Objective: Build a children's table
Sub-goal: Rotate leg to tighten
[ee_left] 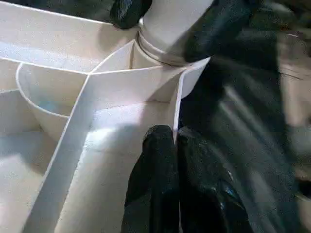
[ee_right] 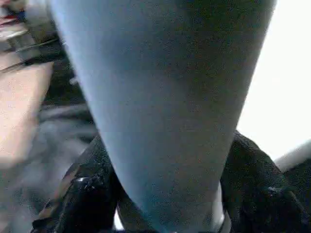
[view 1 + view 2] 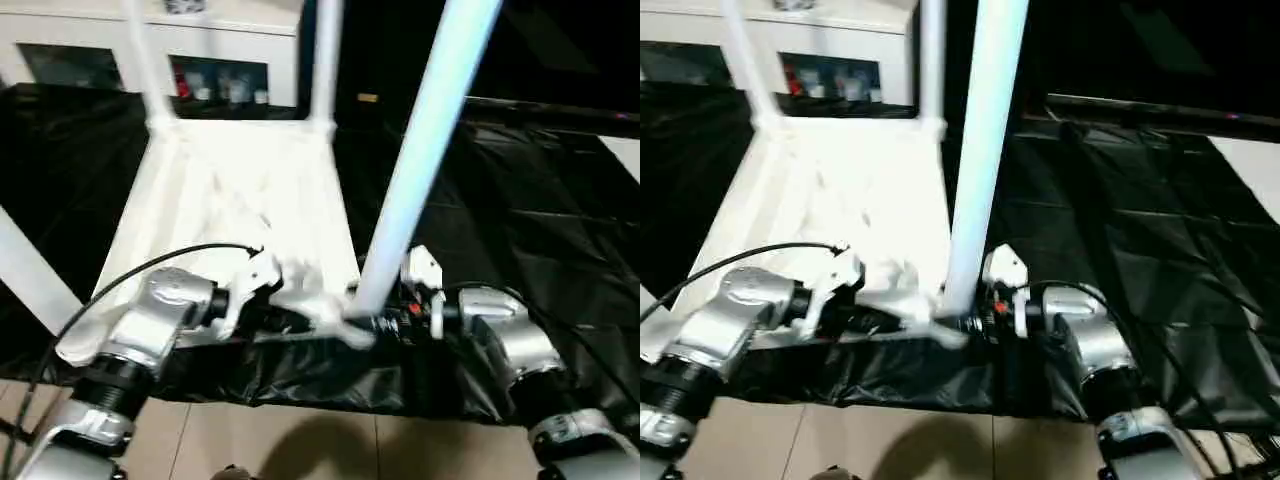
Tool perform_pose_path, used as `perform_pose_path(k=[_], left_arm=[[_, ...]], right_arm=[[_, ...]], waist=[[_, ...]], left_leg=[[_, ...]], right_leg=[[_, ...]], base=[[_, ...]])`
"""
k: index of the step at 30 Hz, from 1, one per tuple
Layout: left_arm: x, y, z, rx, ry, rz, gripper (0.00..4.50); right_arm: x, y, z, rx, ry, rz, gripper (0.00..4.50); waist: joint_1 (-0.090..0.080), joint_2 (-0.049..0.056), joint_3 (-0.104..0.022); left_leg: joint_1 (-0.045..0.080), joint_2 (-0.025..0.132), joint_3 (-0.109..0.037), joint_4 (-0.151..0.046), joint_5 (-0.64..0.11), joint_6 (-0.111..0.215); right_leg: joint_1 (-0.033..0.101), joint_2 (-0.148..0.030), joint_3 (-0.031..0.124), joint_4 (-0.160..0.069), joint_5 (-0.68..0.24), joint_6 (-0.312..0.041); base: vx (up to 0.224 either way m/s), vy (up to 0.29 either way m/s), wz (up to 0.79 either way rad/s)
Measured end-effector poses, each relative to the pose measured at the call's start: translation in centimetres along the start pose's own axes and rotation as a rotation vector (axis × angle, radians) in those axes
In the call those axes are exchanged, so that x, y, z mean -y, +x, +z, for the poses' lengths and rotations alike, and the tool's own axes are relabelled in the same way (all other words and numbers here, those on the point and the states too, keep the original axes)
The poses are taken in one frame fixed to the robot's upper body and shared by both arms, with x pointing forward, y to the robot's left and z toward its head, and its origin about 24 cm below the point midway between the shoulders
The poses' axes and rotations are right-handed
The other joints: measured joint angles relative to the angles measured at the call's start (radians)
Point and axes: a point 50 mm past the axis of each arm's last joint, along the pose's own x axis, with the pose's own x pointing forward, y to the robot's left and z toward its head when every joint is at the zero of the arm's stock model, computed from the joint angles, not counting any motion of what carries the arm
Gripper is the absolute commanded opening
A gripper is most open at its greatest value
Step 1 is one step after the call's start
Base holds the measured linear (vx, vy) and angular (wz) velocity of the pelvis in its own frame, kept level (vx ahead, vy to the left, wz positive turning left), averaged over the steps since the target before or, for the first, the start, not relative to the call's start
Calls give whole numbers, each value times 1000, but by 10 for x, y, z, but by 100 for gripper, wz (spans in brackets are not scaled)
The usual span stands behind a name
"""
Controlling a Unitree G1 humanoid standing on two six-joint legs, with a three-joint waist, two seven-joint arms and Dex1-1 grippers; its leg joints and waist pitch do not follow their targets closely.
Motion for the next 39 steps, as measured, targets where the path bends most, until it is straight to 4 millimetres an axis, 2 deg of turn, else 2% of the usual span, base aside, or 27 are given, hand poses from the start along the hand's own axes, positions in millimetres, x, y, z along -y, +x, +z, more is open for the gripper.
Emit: perform_pose_path(k=[3,10,11,13,17,19,28,31,33,36,39], left_arm=[[-3,9,3,18,-27,101,0],[-5,26,10,47,-94,249,0],[-5,28,11,50,-98,256,0],[-5,29,12,54,-99,266,0],[-4,29,14,55,-88,265,0],[-4,29,14,54,-85,256,0],[-3,9,7,17,-38,127,0],[-1,3,5,1,-25,65,0],[0,-1,3,-14,-15,11,0],[3,-5,1,-27,-14,-45,0],[5,-7,-1,-36,-17,-89,0]], right_arm=[[6,9,0,26,38,-199,243],[13,28,6,31,88,-490,243],[13,29,7,27,81,-505,299],[13,32,9,25,67,-534,299],[12,32,11,21,53,-538,343],[10,31,11,22,50,-529,361],[7,12,9,-60,-102,-246,361],[7,-2,8,-84,-117,-128,361],[5,-11,8,-105,-122,-28,329],[3,-18,8,-122,-114,63,326],[1,-22,8,-135,-95,143,295]], waist=[[-16,0,-1],[-19,9,-7],[-19,11,-7],[-18,13,-8],[-17,14,-7],[-17,14,-7],[-18,16,-6],[-12,16,-5],[-4,15,-5],[5,14,-5],[11,13,-4]], left_leg=[[1,-1,0,-1,0,0],[1,-2,0,-2,0,0],[1,-2,-1,-2,0,0],[0,-2,-1,-4,0,0],[-1,-2,-1,-6,0,0],[-1,-2,-1,-6,0,0],[-1,-1,-1,-6,-1,0],[-2,-1,-1,-6,-1,0],[-3,-1,-1,-5,-1,0],[-3,-1,-1,-4,-1,0],[-3,-1,-1,-4,0,0]], right_leg=[[3,0,0,-1,-1,1],[3,0,1,-1,-1,2],[3,0,1,-2,-2,3],[1,0,1,-2,-2,4],[0,0,0,-3,-3,5],[0,0,0,-3,-3,5],[-1,1,-1,-4,0,0],[-1,0,-1,-4,0,-1],[-1,0,-1,-4,0,-1],[-1,0,-1,-4,1,-2],[-1,0,-1,-3,1,-2]], base=[[0,0,0],[0,0,0],[0,0,0],[0,0,0],[0,0,0],[0,0,0],[0,0,0],[0,0,0],[0,0,0],[0,0,0],[0,0,0]])
